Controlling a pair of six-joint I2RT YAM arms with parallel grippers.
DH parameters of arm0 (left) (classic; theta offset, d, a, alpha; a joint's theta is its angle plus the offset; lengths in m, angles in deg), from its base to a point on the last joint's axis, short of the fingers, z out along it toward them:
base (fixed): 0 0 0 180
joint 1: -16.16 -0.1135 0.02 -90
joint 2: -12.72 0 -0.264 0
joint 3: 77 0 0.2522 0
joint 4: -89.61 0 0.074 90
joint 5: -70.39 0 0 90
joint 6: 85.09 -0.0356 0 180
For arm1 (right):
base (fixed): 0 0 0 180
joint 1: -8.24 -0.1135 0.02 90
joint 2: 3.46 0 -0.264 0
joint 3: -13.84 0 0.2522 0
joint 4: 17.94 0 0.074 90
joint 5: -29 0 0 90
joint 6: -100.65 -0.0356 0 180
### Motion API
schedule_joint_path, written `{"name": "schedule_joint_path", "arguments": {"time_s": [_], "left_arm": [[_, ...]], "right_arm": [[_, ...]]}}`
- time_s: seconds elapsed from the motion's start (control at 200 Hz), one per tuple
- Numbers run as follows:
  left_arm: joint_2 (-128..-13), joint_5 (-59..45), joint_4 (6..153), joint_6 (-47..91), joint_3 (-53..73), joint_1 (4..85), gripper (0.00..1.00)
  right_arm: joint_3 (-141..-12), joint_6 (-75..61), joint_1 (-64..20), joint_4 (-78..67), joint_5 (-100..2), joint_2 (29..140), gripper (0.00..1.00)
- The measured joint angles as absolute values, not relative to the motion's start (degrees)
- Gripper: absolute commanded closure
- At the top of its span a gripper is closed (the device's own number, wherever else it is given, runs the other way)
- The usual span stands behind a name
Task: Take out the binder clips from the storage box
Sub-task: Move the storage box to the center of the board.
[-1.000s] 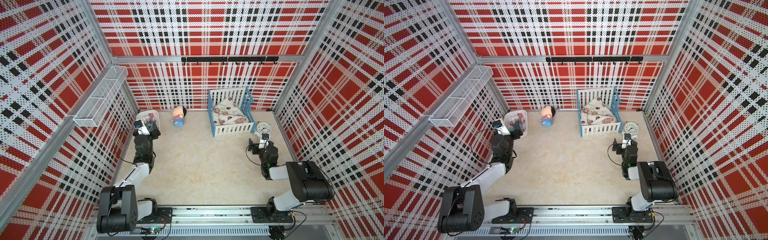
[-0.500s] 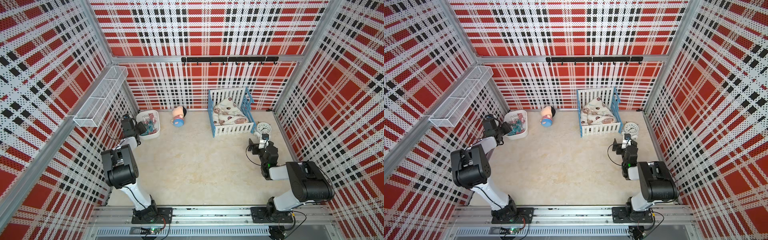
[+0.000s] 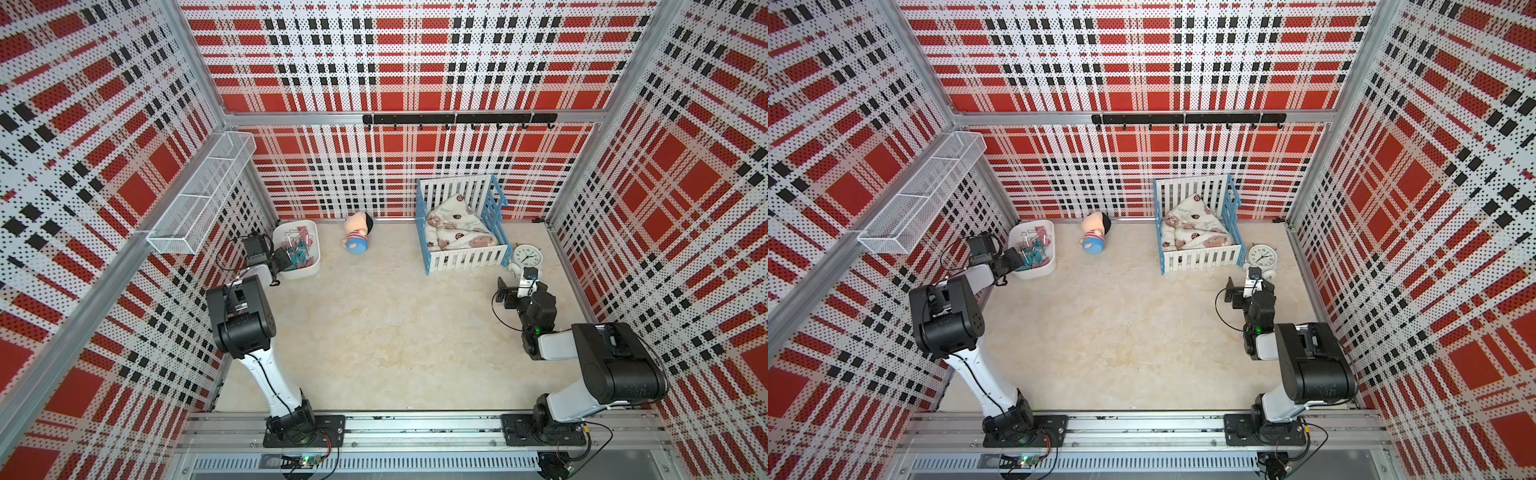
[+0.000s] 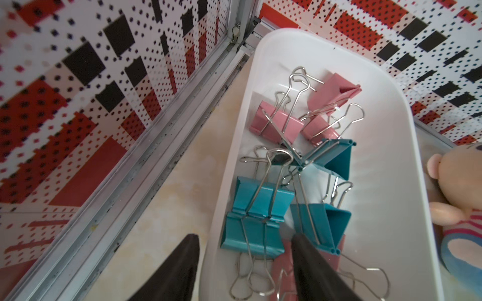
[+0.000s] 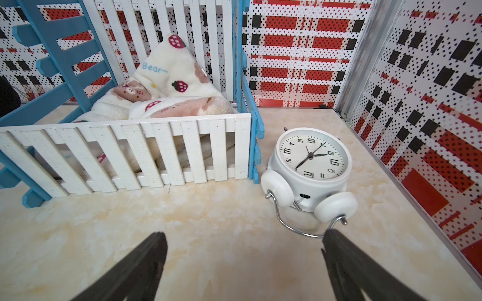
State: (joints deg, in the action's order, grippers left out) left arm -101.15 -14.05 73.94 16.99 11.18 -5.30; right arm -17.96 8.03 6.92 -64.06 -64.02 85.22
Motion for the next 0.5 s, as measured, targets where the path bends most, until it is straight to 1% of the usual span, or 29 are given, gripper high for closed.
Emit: {"name": "schedule_joint_path", "arguments": {"time_s": [0.235, 0.501], "left_arm": [[-104.51, -16.06, 70.51, 15.09, 14.78, -5.06, 0.49], [-105.10, -21.30, 68.36, 12.62, 15.68, -2.54, 0.65]], "right_arm": [[-17.96, 8.03, 6.92, -64.06, -64.02, 85.22, 0.00], [-17.96, 8.03, 6.92, -64.06, -64.02, 85.22, 0.00]]}}
